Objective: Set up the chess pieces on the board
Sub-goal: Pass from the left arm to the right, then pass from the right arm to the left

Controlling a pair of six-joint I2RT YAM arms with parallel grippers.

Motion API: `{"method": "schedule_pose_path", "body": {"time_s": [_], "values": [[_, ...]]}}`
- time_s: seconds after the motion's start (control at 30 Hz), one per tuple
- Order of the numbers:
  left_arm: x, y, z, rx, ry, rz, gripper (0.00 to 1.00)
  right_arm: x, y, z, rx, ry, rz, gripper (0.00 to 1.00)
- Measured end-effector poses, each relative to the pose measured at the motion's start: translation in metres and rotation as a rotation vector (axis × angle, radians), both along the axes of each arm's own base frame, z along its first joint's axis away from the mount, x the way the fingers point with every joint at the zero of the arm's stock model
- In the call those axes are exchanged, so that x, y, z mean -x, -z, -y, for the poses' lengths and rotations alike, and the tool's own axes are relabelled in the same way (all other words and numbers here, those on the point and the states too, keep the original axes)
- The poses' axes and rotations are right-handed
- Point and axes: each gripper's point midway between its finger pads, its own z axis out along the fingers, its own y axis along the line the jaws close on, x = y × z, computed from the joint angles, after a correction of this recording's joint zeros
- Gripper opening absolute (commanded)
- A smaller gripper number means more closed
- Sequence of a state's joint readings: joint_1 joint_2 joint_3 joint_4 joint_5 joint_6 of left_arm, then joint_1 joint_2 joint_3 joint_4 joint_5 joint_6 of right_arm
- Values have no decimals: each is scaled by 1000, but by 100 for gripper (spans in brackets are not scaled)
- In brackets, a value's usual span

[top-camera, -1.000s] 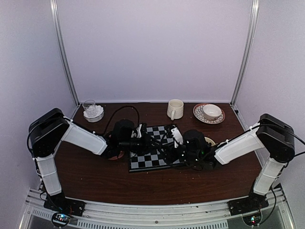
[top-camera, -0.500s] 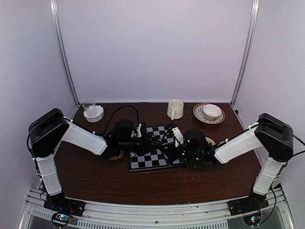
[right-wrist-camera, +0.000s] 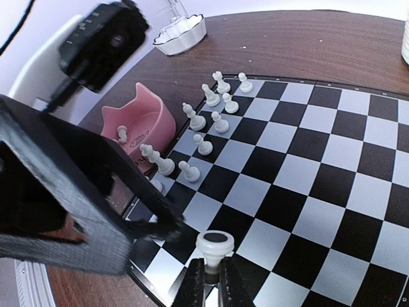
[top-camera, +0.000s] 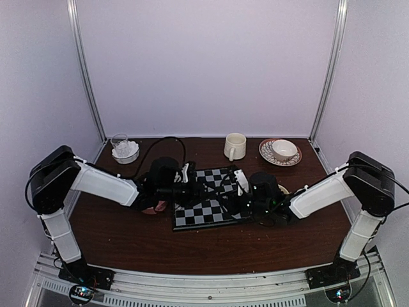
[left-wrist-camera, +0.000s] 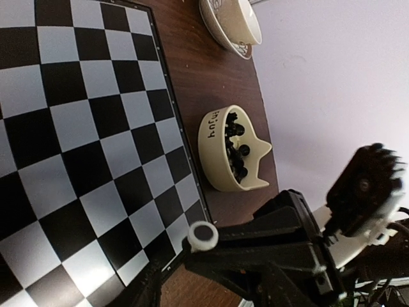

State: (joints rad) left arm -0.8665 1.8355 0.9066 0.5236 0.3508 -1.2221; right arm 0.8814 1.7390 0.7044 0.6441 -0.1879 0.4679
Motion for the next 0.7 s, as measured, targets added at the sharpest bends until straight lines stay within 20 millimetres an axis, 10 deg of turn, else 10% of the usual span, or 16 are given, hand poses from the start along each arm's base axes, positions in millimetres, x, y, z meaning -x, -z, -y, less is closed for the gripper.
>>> {"method": "schedule_pose_path", "body": {"time_s": [0.4,0.7], "values": [[-4,-86,-53,-193,-23,344,63,4,-2,9,26,-62,-103,0],[-1,-100,-71,-397,168,730,65,22,-28,-17,48,-252,-251,0]]}}
